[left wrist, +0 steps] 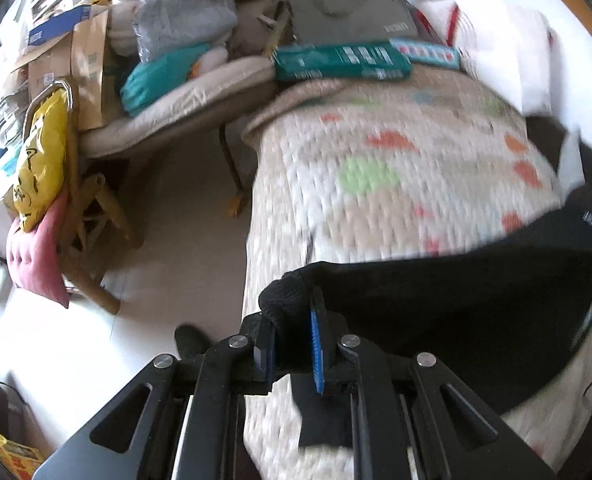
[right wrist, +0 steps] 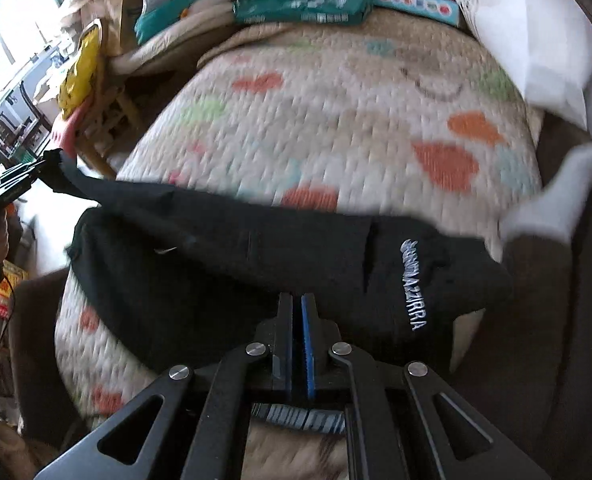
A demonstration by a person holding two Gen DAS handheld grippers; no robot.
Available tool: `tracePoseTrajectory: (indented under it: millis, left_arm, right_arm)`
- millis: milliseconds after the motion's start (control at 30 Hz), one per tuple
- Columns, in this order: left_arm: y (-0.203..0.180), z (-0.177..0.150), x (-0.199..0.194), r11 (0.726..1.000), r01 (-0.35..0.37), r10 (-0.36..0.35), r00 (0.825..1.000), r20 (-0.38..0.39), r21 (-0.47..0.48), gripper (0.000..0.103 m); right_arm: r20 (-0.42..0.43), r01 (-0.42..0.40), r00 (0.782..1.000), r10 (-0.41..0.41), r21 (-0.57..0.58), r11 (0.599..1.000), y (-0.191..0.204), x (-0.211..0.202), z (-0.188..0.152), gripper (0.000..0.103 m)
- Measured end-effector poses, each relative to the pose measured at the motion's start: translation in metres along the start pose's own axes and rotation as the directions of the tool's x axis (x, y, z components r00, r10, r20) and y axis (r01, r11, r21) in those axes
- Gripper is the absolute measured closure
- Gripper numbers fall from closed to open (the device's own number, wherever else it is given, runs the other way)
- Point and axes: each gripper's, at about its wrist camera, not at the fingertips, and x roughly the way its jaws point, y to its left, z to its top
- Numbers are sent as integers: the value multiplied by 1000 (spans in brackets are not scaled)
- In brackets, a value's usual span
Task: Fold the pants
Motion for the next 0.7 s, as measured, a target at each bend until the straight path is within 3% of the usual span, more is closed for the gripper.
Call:
tracePoseTrajectory:
  millis: [200,333,433,500,567,633,700]
  left_arm:
    - [-25,-53,-1,978,-64,80,994,-74,201,84]
    - [-27,-67,-8,955,-104,132,988,-84,278,70]
    - [-20,-77,-18,942,-121,160,982,-104,312,60]
    - [-11,-85,-26,938,-121,168,978,-122,325,57]
    - [4,-96,-36,934,-144,199,970,-141,327,57]
    - [19,-101,-42,942,-159,212,964,-157,294,57]
    - [39,-101,-48,963,-179,214,962,-167,199,57]
  right_arm:
    - [-131,7,991,-6,6,1000,28,8,-60,98]
    - [-204,57,978,-51,26,998,32,23,-80,98]
    - [-208,54,977,-41,56,997,28,23,-81,95]
    - [-200,45,979,-32,60,997,27,18,-83,78]
    - [-173,43,984,-35,45,998,30,8,-81,36]
    - [-135,55,989,-52,23,998,37,-3,-79,32]
    - [-106,67,992,-65,6,998,46,-11,-73,32]
